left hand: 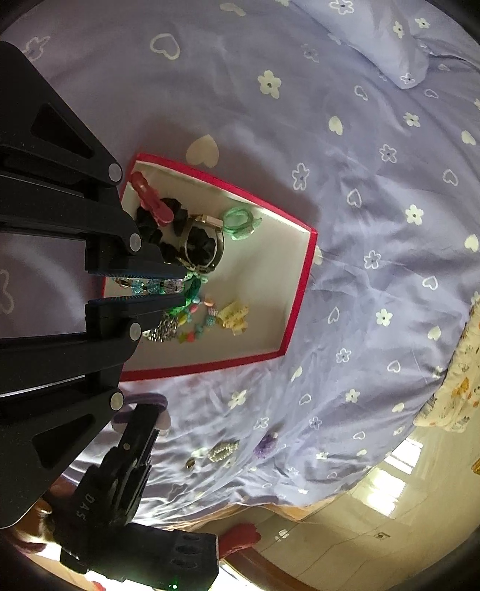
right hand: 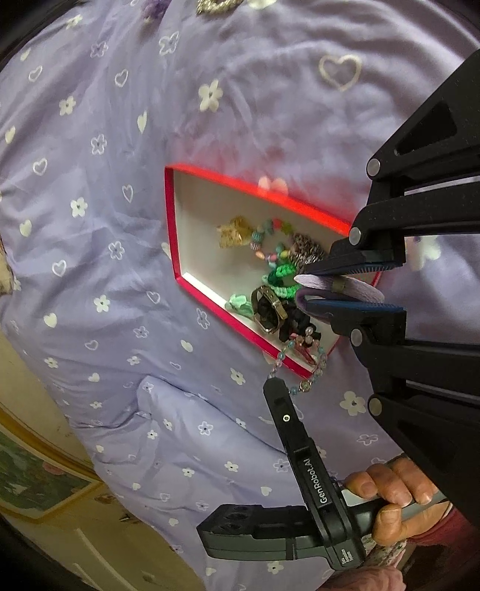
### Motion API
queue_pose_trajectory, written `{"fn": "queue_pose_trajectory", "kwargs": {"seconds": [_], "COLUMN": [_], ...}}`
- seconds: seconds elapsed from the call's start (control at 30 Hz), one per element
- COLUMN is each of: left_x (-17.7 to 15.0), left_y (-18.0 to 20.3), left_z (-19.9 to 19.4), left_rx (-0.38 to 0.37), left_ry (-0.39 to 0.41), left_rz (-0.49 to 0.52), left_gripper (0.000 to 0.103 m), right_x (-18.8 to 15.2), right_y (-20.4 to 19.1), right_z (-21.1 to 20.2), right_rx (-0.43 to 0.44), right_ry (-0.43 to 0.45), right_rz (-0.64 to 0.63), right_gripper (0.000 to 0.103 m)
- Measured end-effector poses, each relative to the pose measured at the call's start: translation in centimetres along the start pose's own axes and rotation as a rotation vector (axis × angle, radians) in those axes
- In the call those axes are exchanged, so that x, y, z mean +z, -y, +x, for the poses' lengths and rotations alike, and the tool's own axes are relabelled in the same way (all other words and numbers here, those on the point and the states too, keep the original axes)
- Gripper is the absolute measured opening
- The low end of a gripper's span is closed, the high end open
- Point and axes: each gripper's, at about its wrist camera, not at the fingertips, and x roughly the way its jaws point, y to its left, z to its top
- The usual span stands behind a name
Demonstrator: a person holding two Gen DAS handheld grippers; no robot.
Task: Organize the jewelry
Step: 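Carry the crystal bracelet with the left tool while the right tool carries the bow into the box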
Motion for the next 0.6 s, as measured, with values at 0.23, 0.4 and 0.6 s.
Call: {"fn": "queue_pose_trajectory", "kwargs": {"seconds": [0.23, 0.4, 0.6], "left_x": [-0.3, -0.9, -1.6], "left_y": [-1.7, -3.1, -4.3], "left_z": [2.4, 4.0, 5.2], "left_rx": [0.003, 0.036, 0.075], "left_ry": [-0.033, -0.059, -0.081], "left_rz": [-0.034, -0.049, -0.049], "left_gripper": [0.006, 0.006, 0.006], "right_x": [0.2, -0.4, -0.8], "right_y": [-0.2, 0.5, 1.0], "right_z": [3.4, 4.9, 5.9], "right_rx": [-0.012, -0.037, -0.06], "right_ry": [-0.057, -0.092, -0.116], "right_rz": [-0.019, -0.012, -0.014], "right_gripper": [0.012, 0.012, 0.012]}}
